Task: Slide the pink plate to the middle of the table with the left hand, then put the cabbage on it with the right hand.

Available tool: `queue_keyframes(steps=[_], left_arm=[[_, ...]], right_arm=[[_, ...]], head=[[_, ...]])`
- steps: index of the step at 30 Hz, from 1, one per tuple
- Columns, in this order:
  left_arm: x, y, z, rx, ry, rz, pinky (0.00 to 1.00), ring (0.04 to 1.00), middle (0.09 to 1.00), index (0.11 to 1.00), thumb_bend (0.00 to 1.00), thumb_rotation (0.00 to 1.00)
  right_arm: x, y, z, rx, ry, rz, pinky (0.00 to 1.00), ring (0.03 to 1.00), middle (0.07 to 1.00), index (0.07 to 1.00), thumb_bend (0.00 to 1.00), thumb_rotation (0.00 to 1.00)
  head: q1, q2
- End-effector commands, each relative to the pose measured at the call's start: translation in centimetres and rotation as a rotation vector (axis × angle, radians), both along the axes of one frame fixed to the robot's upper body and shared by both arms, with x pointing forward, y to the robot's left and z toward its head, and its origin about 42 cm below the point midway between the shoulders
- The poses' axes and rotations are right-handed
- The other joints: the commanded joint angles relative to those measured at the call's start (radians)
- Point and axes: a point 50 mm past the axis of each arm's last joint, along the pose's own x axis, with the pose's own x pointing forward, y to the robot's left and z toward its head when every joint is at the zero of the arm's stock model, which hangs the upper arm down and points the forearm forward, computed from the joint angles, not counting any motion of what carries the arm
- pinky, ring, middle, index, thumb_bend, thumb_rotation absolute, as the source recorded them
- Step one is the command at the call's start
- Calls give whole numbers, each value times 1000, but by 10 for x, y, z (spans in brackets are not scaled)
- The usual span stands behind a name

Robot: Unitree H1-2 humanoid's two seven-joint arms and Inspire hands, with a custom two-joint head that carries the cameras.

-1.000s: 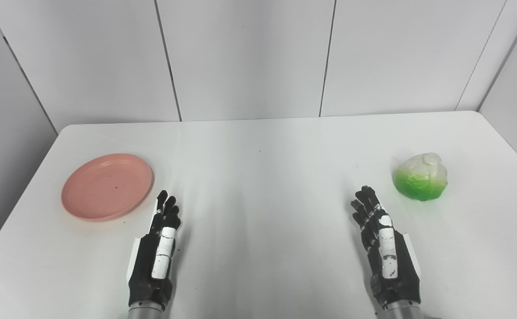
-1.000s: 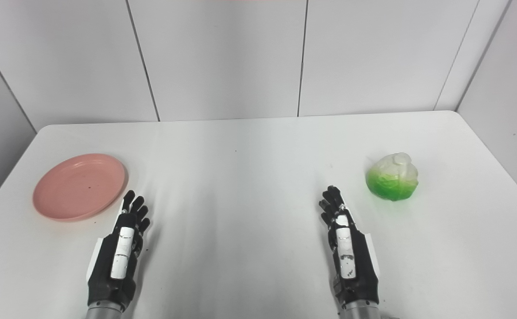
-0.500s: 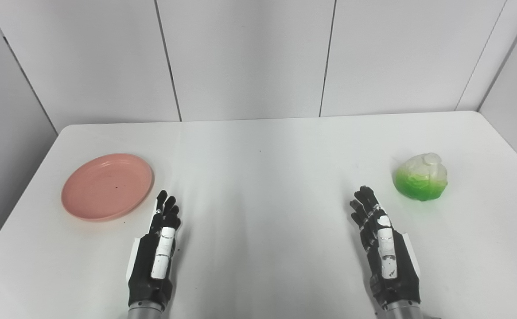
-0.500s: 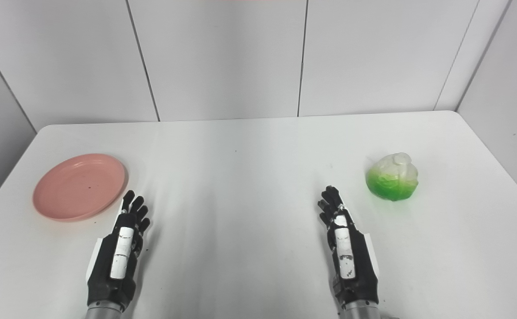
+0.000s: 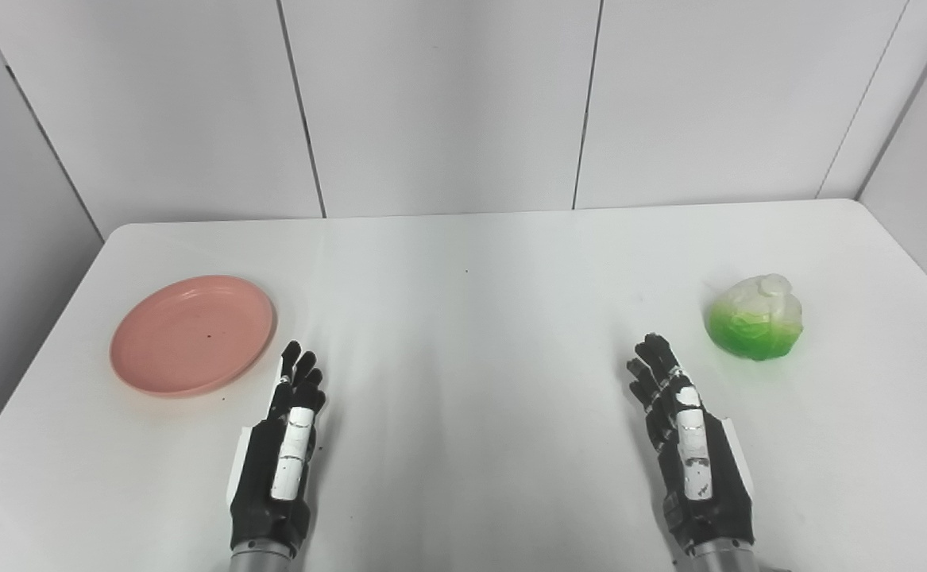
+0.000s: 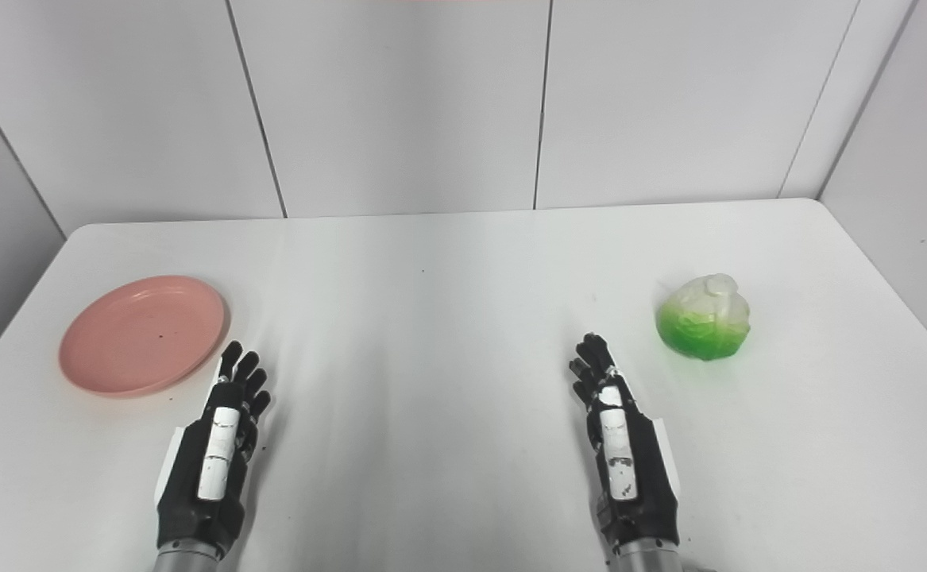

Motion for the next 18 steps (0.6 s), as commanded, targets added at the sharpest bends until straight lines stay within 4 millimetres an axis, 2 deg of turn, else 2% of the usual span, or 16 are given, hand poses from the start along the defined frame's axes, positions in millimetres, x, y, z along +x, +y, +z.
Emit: queue_keyframes(steps=[1,11,15,18], left_arm=[[-6,6,3,21,-20,-12,1000,1000,1000,1000,852,855],[-6,6,1,24,-21,-13,1000,1000,1000,1000,847,854],[-5,3,-3,21,-14,-6,1000,997,1000,1000,852,852],[-6,0,-7,17,-11,-1,1000,996,1000,1000,852,851]], right_arm=[[-13,-3,-5,-2,21,3,966,926,934,910,849,951],[-13,-4,-6,-8,20,6,973,929,937,905,849,956],[-13,-6,-10,-5,26,6,976,931,939,910,853,955],[-13,-11,-14,-8,31,10,977,929,939,915,853,960]], head=[[0,-1],[8,-10],[28,-29],[73,-59]])
